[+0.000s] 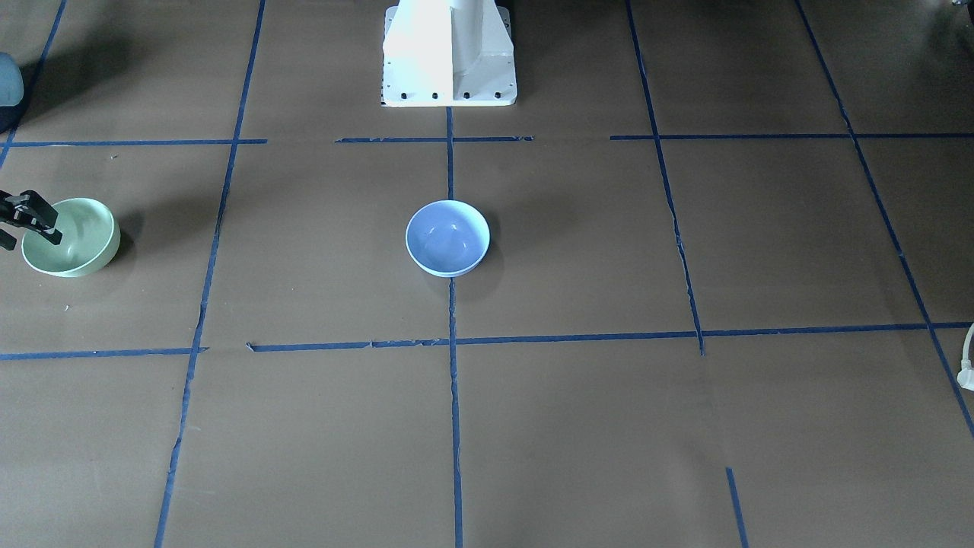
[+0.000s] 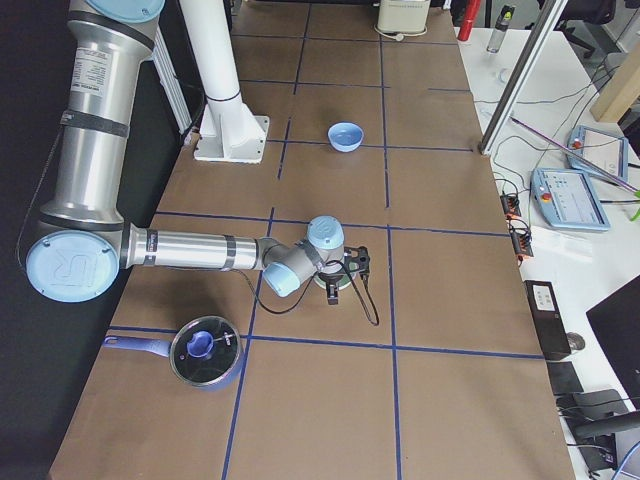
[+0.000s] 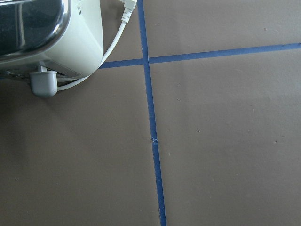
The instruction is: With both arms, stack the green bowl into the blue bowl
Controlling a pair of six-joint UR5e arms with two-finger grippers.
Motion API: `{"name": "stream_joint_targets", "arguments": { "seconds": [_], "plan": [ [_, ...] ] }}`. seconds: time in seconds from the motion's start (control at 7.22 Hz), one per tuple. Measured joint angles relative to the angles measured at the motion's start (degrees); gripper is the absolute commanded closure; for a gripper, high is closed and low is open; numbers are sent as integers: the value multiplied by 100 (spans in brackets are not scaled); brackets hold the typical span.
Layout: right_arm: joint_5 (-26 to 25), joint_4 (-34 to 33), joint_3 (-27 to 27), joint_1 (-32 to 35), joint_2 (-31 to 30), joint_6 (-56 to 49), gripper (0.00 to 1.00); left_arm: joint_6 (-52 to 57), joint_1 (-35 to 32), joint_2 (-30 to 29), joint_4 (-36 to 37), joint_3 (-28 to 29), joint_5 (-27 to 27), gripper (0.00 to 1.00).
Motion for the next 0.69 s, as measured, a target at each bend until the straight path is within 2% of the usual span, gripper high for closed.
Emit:
{"name": "stream_joint_targets", "arguments": {
  "seconds": [0.42, 0.69],
  "plan": [
    [19, 10, 28, -15, 22, 251, 100, 1, 0, 0, -1, -7, 0, 0],
    [167, -193, 322, -13, 121, 402, 100, -19, 0, 0, -1, -21, -6, 0]
  ]
}}
